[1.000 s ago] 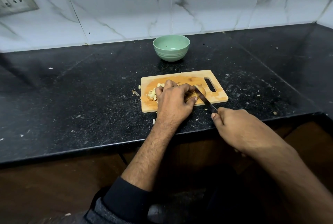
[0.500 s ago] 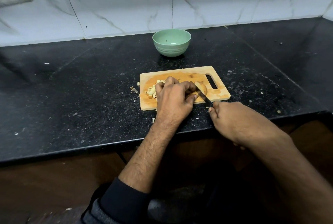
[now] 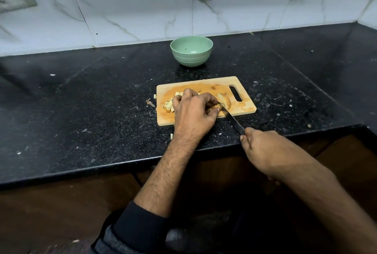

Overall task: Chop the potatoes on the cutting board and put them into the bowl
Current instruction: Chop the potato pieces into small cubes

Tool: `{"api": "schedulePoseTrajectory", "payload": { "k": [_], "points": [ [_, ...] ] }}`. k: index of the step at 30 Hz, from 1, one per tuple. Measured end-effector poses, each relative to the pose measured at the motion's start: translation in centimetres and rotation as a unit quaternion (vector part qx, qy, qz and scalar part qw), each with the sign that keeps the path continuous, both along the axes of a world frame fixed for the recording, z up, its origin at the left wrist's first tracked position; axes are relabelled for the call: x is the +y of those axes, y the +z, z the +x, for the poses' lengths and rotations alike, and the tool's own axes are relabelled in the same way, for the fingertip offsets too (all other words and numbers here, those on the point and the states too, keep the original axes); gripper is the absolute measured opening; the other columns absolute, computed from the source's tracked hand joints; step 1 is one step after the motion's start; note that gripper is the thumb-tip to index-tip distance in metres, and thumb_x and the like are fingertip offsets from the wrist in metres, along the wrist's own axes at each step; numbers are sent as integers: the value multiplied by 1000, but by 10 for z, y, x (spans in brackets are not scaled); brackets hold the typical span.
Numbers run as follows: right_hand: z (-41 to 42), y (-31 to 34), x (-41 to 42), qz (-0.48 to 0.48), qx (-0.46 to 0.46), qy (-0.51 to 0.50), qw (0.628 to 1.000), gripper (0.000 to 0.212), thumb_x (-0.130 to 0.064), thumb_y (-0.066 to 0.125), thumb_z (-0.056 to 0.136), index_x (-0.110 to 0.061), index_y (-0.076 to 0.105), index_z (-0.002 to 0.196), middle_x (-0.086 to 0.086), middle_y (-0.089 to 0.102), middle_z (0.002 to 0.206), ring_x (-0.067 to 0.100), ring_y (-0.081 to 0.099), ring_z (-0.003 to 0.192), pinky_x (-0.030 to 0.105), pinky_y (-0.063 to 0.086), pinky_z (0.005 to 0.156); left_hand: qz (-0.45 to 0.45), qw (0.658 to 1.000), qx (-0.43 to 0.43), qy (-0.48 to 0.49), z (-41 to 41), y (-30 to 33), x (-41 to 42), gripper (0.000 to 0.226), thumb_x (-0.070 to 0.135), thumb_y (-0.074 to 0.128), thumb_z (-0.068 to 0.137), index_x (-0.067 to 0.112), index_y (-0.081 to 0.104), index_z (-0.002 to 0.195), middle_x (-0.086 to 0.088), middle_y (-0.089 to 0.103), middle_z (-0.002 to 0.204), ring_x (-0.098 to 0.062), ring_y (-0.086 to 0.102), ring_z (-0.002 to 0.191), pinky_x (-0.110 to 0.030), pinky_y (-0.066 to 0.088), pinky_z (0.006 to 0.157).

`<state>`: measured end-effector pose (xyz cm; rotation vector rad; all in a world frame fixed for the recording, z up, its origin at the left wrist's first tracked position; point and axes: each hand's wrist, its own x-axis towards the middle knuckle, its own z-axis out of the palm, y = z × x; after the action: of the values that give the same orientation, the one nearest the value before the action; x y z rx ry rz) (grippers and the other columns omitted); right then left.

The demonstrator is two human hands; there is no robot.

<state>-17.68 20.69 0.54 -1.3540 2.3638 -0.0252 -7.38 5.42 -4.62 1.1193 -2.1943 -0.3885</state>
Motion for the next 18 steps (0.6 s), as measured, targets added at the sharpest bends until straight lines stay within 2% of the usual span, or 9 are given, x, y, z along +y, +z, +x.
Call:
{"api": "schedulePoseTrajectory", "payload": {
  "k": [3, 6, 13, 18],
  "points": [
    [0, 2, 7, 8, -7, -2, 1000, 25, -43, 28, 109, -27, 47, 103, 1, 59, 84, 15, 55, 63, 36, 54, 69, -4, 1000, 1, -4, 1, 3, 2, 26, 45, 74, 84, 35, 71, 108, 20, 66, 94, -6, 39, 104, -32, 16, 88],
    [0, 5, 13, 13, -1, -3, 1000, 25, -44, 27, 109, -28, 45, 100, 0, 58, 84, 15, 55, 63, 34, 53, 68, -4, 1000, -6, -2, 2, 2, 2, 28, 45, 74, 84, 35, 70, 110, 17, 66, 99, -7, 39, 106, -35, 20, 94],
    [-1, 5, 12, -22, 20, -4, 1000, 33, -50, 28, 107, -29, 46, 88, 0, 59, 81, 16, 54, 63, 40, 58, 76, -3, 1000, 0, -6, 5, 4, 5, 33, 43, 74, 85, 33, 69, 115, 19, 64, 102, -8, 41, 109, -39, 22, 99],
    [3, 5, 3, -35, 30, -3, 999, 30, -47, 28, 108, -29, 47, 94, 0, 59, 75, 13, 53, 54, 34, 54, 63, 12, 1000, 8, -11, 7, 4, 5, 31, 42, 74, 85, 34, 68, 115, 20, 63, 101, -7, 40, 107, -37, 21, 96]
  ]
}}
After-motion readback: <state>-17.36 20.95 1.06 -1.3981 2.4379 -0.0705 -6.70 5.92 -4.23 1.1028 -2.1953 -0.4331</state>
